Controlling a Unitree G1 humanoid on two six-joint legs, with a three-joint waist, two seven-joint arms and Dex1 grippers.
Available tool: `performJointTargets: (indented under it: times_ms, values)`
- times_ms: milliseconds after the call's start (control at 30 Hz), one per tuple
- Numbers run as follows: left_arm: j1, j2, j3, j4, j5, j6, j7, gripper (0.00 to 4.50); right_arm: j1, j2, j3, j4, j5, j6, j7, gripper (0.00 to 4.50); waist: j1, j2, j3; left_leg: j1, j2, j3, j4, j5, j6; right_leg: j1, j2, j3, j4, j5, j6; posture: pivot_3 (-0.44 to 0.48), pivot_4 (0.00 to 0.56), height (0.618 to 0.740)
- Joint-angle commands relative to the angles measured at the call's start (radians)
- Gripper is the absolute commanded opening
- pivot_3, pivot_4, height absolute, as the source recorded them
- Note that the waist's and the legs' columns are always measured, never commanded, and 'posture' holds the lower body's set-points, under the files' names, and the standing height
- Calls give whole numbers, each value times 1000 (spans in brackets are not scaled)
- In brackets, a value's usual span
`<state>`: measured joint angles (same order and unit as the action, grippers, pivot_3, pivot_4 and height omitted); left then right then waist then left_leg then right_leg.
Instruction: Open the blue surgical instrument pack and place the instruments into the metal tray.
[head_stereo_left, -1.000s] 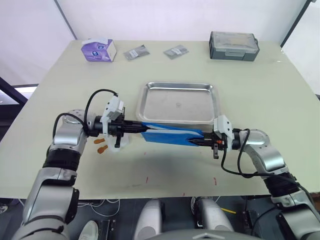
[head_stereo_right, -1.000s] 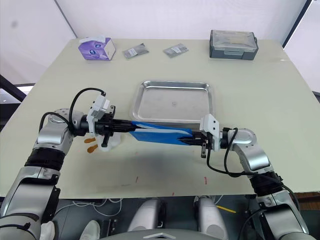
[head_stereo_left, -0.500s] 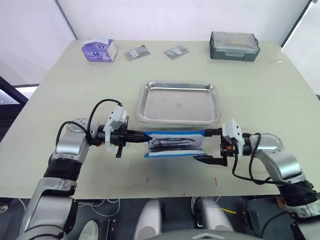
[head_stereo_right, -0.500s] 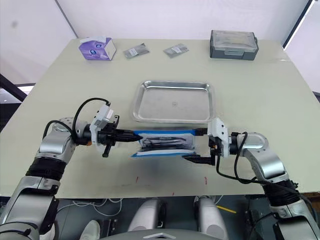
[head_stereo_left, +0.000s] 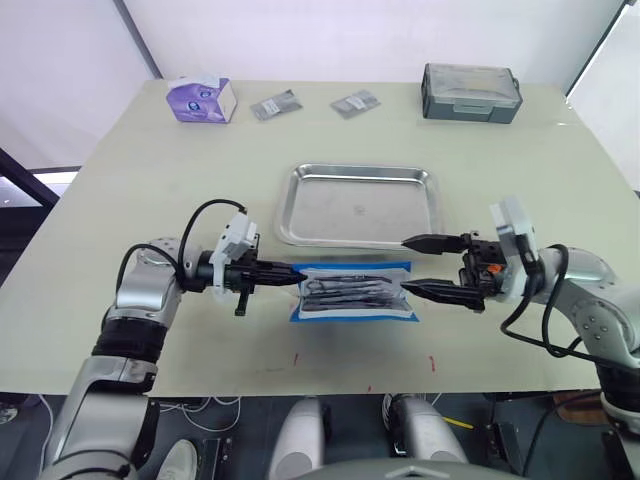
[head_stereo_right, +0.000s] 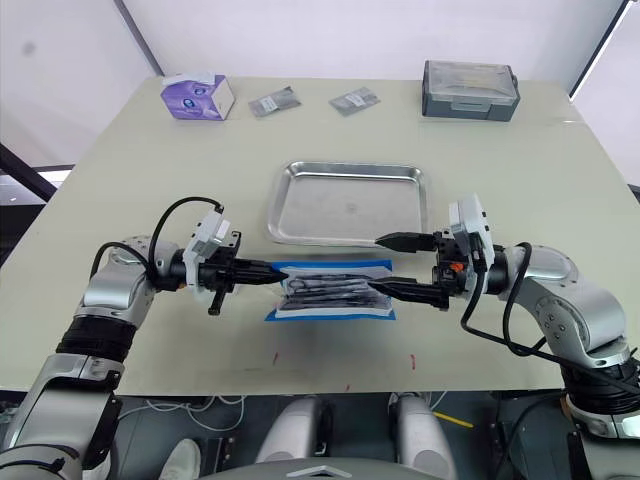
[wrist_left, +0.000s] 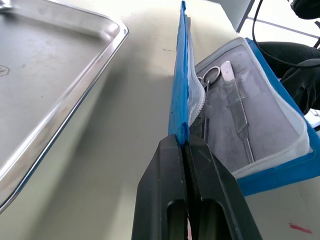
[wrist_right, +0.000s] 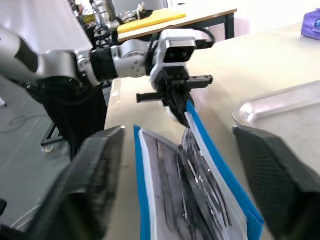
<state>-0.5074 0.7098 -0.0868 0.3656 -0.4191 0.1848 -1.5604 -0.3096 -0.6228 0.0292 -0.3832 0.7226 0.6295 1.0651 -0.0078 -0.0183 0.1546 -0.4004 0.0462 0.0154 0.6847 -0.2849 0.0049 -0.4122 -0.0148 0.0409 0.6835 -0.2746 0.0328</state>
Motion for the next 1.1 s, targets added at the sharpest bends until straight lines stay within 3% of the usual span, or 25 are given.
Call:
performJointTargets:
  times_ms: [33, 167, 200, 500, 800, 1100]
  values:
    - [-13, -16, 6, 8, 16, -25, 4, 0, 55, 0, 54, 2, -68, -49, -1, 1896, 1, 0, 0, 0, 0, 0, 0, 0, 0, 0, 0, 0, 0, 0, 0, 0, 150, 731]
    - [-17, -31, 9, 19, 23, -36, 10, 0, 105, -1, 93, 25, -118, -92, 12, 246, 0, 0, 0, 0, 0, 0, 0, 0, 0, 0, 0, 0, 0, 0, 0, 0, 150, 731]
    - [-17, -35, 12, 20, 23, -35, 12, 0, 114, 3, 98, 29, -122, -95, 10, 112, 0, 0, 0, 0, 0, 0, 0, 0, 0, 0, 0, 0, 0, 0, 0, 0, 150, 731]
    - [-40, -65, 20, 64, 54, -59, 53, 0, 197, -3, 179, 84, -224, -169, 34, 112, 2, 0, 0, 0, 0, 0, 0, 0, 0, 1, 0, 0, -1, 0, 0, 0, 150, 731]
    - [-108, -128, -11, 180, 180, -153, 170, 0, 231, -5, 225, 108, -296, -223, 45, 112, -2, 0, 0, 0, -1, -1, 0, 0, 0, 1, 0, 0, 0, 0, 0, 0, 150, 731]
    - [-105, -103, -55, 185, 268, -114, 198, 0, 238, -6, 226, 123, -329, -255, 49, 112, -4, 0, 0, 1, -1, -1, 0, 0, 0, 1, 0, 0, 0, 0, 0, 0, 150, 731]
